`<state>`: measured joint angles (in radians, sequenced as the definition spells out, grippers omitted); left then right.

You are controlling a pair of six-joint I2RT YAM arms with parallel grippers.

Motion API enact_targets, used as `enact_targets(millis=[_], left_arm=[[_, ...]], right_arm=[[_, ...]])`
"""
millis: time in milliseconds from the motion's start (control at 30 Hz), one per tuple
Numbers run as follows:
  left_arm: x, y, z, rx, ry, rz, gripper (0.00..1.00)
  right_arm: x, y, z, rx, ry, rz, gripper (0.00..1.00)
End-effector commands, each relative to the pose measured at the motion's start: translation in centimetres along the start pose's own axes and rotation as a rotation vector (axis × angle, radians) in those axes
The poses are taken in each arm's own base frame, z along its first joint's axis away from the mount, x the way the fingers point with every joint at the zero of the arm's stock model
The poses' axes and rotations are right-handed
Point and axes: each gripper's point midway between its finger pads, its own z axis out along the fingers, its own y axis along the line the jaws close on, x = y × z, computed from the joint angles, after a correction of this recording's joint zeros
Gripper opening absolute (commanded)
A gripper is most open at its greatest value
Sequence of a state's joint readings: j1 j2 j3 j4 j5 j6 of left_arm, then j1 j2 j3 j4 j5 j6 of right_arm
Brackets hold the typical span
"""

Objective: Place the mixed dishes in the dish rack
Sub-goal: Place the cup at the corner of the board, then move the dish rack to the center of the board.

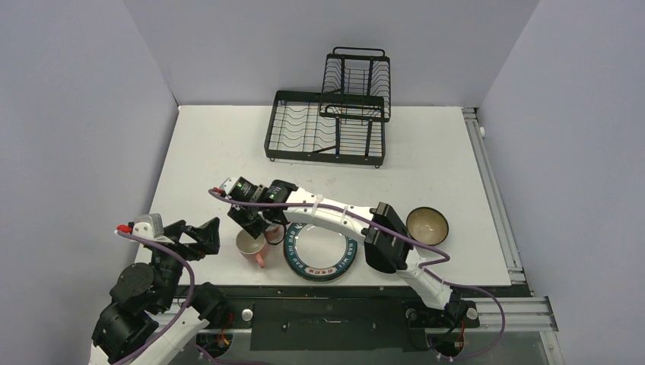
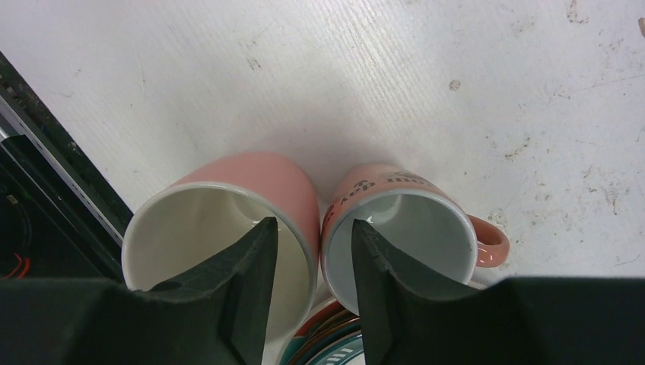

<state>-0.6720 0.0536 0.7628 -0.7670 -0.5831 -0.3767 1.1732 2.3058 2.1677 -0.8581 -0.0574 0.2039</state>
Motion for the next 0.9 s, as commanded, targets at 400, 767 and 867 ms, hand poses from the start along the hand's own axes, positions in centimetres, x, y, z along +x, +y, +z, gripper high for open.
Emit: enact_targets(millis=[400, 767, 867], left_arm=[[-0.7, -0.6, 0.2, 0.02, -0.023, 0.003, 0.96], [-0.6, -0.7, 0.3, 0.023, -0.016, 0.01, 0.96], [-0.5, -0.7, 0.4, 0.024, -0.014, 0.012, 0.96]], right_arm=[[-5.0, -0.8, -7.5, 0.073, -0.198, 0.038, 0.47], [-5.5, -2.7, -14.7, 0.134, -0.296, 0.076, 0.49], [-5.2, -3.4, -16.8, 0.152, -0.313, 0.081, 0.49]])
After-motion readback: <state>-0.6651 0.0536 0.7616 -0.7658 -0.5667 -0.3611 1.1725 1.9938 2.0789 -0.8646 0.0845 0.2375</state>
